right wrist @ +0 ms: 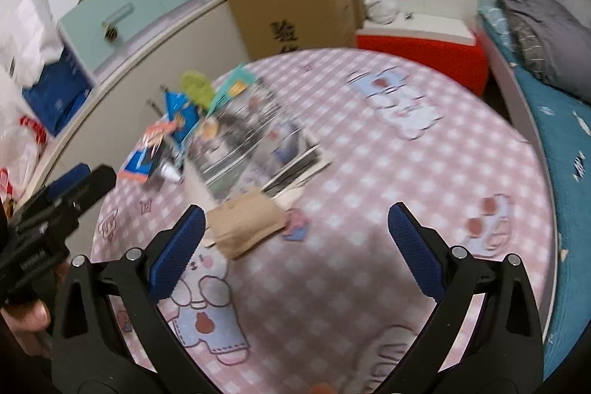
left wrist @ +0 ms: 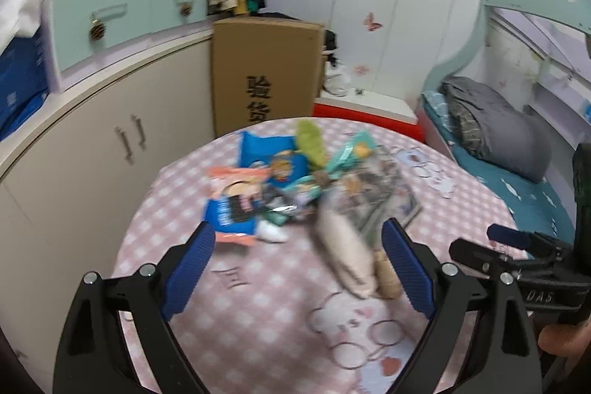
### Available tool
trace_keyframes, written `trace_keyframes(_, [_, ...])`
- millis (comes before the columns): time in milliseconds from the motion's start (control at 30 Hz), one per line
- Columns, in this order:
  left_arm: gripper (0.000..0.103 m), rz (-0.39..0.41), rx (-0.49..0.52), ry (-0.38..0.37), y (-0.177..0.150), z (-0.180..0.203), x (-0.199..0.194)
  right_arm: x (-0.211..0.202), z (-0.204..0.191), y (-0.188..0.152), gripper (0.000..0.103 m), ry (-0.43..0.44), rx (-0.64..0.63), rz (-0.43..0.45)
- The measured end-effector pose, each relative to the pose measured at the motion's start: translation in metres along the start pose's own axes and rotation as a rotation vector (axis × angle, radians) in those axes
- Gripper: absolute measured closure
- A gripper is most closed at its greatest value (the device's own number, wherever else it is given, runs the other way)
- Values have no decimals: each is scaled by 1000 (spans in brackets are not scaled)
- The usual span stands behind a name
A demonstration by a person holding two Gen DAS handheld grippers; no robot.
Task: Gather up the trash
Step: 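Grasp the Oreo snack wrapper with the left tool while the right tool grasps the beige cloth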
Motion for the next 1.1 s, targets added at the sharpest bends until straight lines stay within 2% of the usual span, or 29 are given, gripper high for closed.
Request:
trace_keyframes(167, [13,-20,-6,53,-7,-23,10,28,-22,-11,6,49,-55,-54])
trace_keyframes(233, [13,-32,-10,71,-9,-31,17,39,-26,-17,13,52,-75,-77])
trace_keyframes(267, [13,-33,-11,77,-9,-33,20,44,-27,-19,26,52,-81,-88])
trace_keyframes(300, [13,-37,-8,81,-9,-36,26,47,-27,-21,45,55,-80,-99])
trace_keyframes(333, [13,-43,-4,84,-9,-39,32,47,-26,-22,45,65,-70,-94])
trace_keyframes(433, [13,-61,12,95,-7,-44,51,43,-26,-20,61,75,-85,-73])
trace_keyframes(467, [13,-66,14,95,-8,-45,56,41,-23,-18,74,68,-80,-69])
trace_keyframes(500, [14,-80,18,97,-8,-47,66,39,-18,-16,82,68,-67,-67])
trace_keyframes(667, [14,-126,30,120,-17,-54,92,35,-7,-13,82,73,-42,-77])
trace_keyframes(733, [14,-139,21,115,-20,-59,96,34,-6,-13,78,84,-36,-83])
trace_keyframes(800, [14,-146,8,109,-22,-62,99,31,-9,-13,36,103,-26,-71])
trace_keyframes(900, [16,-150,-9,86,-22,-65,102,33,-19,-14,34,132,-50,-72])
trace_keyframes(1033, [52,-156,-33,12,-18,-65,105,46,-32,-24,38,123,-130,-110])
trace_keyframes(1067, [55,-156,-32,8,-18,-63,104,49,-33,-26,49,113,-145,-111])
trace_keyframes(1100, [58,-153,-30,9,-17,-62,103,49,-34,-27,49,115,-150,-107])
Point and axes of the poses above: each gripper's, at about its wrist camera, not at the fingertips, and x roughly the way its jaws point, z to its right, y to its top, the point moved 2 cm from there along x, roughly the way its jaws point, and after that the axes turned 15 degrees about z, right-handed, at the moved point
